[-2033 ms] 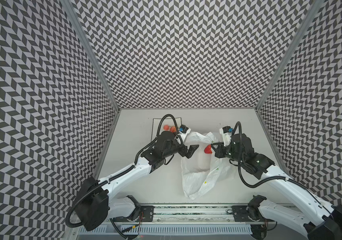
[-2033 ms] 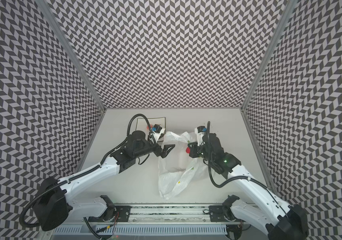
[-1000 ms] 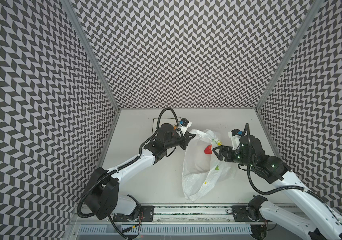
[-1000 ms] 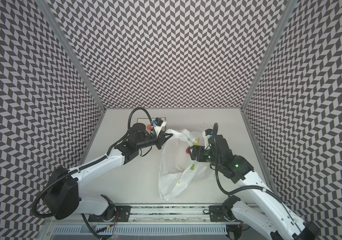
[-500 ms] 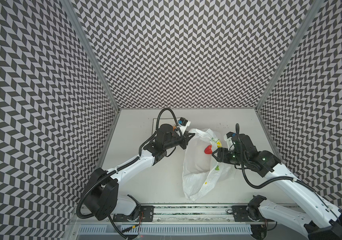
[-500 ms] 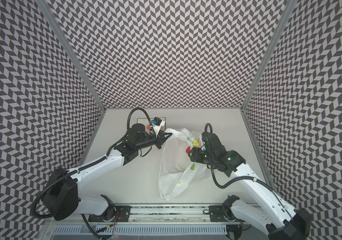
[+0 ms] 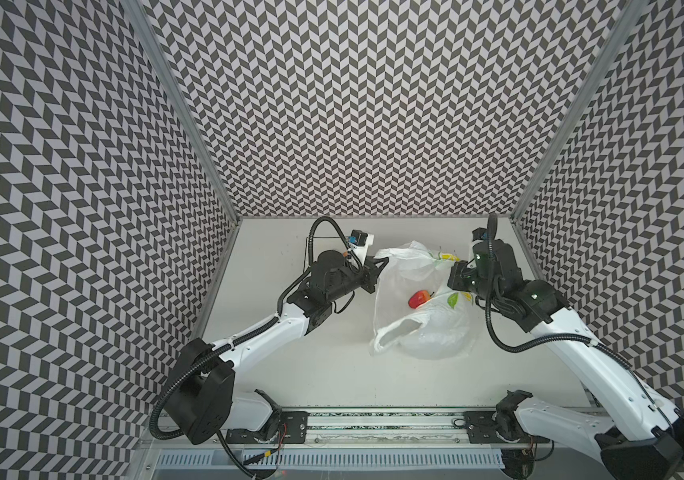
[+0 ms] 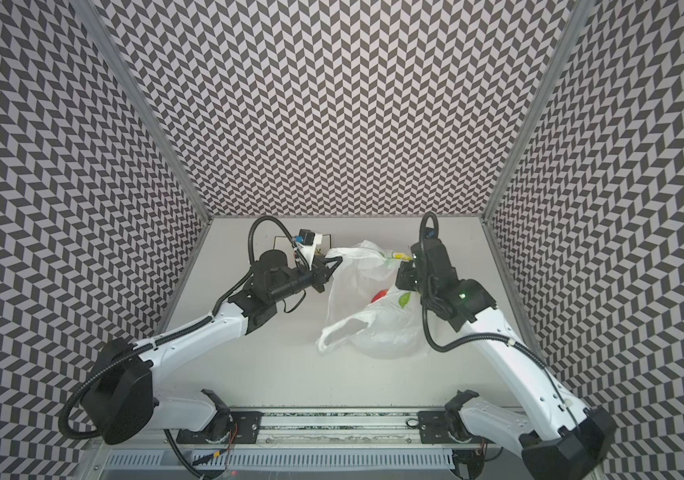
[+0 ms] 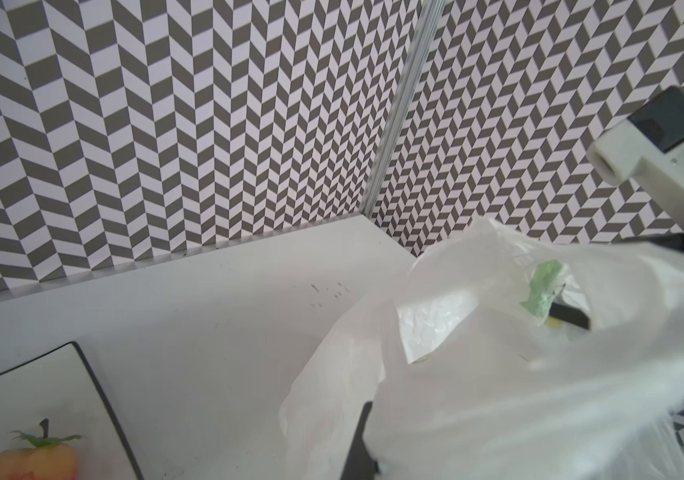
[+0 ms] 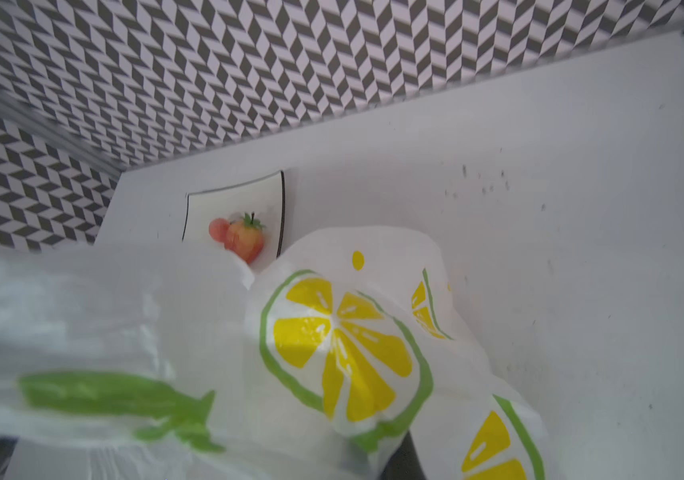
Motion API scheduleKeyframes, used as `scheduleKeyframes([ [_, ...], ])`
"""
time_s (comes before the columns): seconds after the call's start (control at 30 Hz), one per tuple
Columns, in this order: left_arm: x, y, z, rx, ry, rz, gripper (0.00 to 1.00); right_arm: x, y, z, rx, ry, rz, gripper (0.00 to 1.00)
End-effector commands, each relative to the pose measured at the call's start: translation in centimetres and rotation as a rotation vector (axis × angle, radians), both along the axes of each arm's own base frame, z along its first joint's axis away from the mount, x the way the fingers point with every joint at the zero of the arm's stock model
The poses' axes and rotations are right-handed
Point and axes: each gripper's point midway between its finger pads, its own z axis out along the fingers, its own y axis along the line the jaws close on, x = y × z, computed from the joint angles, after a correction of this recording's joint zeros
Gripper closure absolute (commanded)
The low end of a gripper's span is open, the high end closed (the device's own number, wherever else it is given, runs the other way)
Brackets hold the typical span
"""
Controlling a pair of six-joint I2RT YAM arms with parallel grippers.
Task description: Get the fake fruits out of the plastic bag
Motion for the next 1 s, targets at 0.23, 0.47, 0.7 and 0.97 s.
scheduleKeyframes([
  [0.23,-0.8,1.0,0.9,-0.150,0.026,0.098,1.00,1.5,2.1,0.4,-0.107,-0.042,0.171,1.00],
  [0.47,-2.3,2.7,-2.7,-0.135,0.103,0.124,1.00,-3.7,4.4,-7.8,0.048,0.265,0.210,0.57],
  [0.7,-3.0,3.9,-3.7,-0.125,0.114,0.146,1.00,-7.3,3.2,-5.4,0.194,0.294,0.141,0.10],
  [0.97,-3.3,3.7,-3.4,-0.138,0.110,0.132,1.00,-9.7,0.2,-6.1,0.156,0.366,-0.022,0.00],
])
